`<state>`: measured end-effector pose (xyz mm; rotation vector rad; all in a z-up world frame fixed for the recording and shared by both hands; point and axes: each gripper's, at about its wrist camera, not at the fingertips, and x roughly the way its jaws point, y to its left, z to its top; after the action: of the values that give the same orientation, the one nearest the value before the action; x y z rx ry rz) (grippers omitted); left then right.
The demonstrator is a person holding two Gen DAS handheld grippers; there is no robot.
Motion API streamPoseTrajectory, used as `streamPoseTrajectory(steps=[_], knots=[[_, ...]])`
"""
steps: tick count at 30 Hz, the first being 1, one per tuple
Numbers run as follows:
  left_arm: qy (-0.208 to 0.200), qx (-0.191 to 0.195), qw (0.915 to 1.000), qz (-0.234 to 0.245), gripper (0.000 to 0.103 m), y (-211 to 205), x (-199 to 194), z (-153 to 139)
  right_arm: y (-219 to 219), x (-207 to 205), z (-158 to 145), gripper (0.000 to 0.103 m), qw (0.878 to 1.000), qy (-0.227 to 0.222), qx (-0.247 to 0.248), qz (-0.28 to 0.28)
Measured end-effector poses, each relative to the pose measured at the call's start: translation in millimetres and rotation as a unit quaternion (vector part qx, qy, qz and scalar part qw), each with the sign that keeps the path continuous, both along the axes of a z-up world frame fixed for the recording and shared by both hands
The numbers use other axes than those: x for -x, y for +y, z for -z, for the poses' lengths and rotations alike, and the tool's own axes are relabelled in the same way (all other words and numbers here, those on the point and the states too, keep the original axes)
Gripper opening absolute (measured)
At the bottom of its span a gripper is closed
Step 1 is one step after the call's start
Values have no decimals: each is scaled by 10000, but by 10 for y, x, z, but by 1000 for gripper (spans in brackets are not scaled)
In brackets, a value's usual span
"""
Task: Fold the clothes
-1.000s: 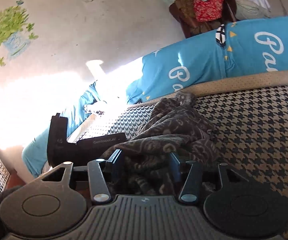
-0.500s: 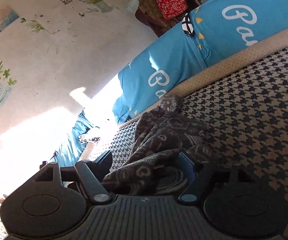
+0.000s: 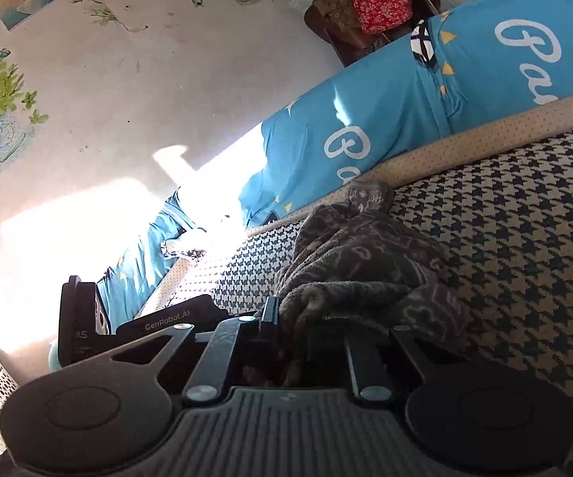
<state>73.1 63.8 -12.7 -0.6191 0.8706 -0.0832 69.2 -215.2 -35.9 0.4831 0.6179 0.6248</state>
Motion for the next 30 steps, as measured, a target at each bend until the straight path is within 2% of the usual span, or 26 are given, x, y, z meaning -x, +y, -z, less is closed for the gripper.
streamPoseTrajectory(steps=[5, 10, 15, 18, 20, 23, 24, 27, 29, 30], knots=[[-160, -56, 9996, -208, 103, 12, 18, -117, -346, 80, -276, 11, 9965, -409, 13, 723], [-58, -123, 9999, -78, 103, -199, -107, -61, -791, 239, -539, 11, 9806, -829, 285, 1755], [-16, -255, 9995, 192, 103, -456, -159, 6, -1240, 497, -783, 11, 9473, -1234, 692, 2875], [21, -331, 9987, 399, 103, -592, -162, 62, -1459, 684, -923, 11, 9185, -1494, 994, 3524], [29, -429, 9975, 555, 103, -690, -149, 90, -1641, 781, -975, 11, 9006, -1487, 1016, 3957], [11, -638, 9949, 785, 103, -829, -130, 123, -1879, 822, -956, 11, 8802, -1153, 1087, 4474], [2, -722, 9938, 847, 103, -865, -119, 132, -1942, 822, -937, 12, 8761, -1016, 1086, 4587], [11, -981, 9905, 959, 103, -939, -108, 156, -2084, 817, -867, 19, 8772, -637, 938, 4665], [42, -1109, 9889, 984, 103, -960, -107, 170, -2128, 850, -849, 36, 8736, -532, 987, 4735], [68, -1129, 9889, 961, 103, -955, -112, 179, -2135, 872, -847, 40, 8686, -519, 1018, 4821]])
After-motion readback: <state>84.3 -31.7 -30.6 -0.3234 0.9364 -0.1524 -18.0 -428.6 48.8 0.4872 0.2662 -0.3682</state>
